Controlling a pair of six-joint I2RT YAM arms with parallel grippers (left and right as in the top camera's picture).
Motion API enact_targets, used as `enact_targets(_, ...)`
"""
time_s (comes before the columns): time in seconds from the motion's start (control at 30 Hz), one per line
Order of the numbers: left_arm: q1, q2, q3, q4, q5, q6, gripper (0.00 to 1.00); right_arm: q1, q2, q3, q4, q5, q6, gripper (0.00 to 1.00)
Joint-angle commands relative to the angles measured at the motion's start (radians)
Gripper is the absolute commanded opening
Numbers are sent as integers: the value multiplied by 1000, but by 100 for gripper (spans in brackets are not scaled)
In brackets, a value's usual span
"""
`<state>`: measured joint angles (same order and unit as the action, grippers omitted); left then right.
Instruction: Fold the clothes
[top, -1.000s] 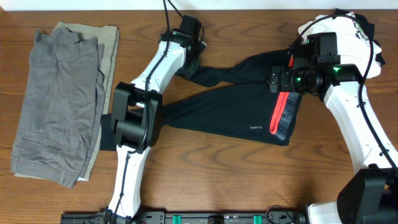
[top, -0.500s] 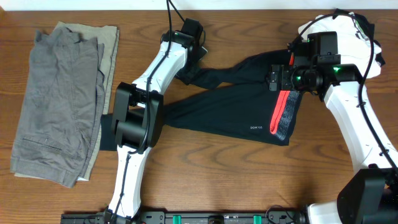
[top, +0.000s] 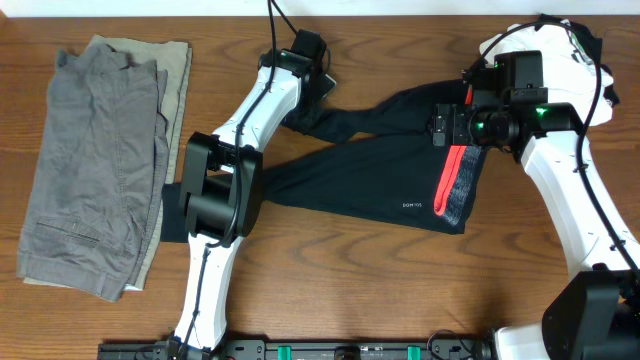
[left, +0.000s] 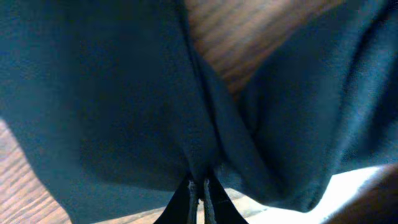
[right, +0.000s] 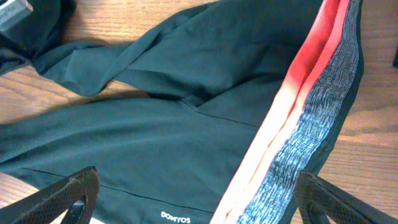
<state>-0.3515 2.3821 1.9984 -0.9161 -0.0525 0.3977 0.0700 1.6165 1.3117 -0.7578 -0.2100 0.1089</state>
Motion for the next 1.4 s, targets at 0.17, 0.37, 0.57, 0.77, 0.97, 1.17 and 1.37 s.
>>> enact_targets(0.17,52,-93,64,62,-122,-172,6,10,-8,-1,3,-8,-13,98)
enact_targets(0.37,162,-140,64,168,-121,-326,6,10,-8,-1,3,-8,-13,98)
enact_targets(0.57,292,-142,62,240,-121,-398,6,23,-8,-1,4,-8,-5,98)
enact_targets(0.77,385,-142,61,243,-121,-404,6,42,-8,-1,8,-7,-6,98)
enact_targets(0.97,414,-142,61,154,-121,-404,6,42,-8,-1,10,-8,-6,97)
enact_targets(1.17,413,-142,61,121,-120,-430,6,42,-8,-1,11,-8,-6,97)
enact_targets(1.37,409,-142,61,138,-120,-465,6,42,-8,-1,16,-7,-6,97)
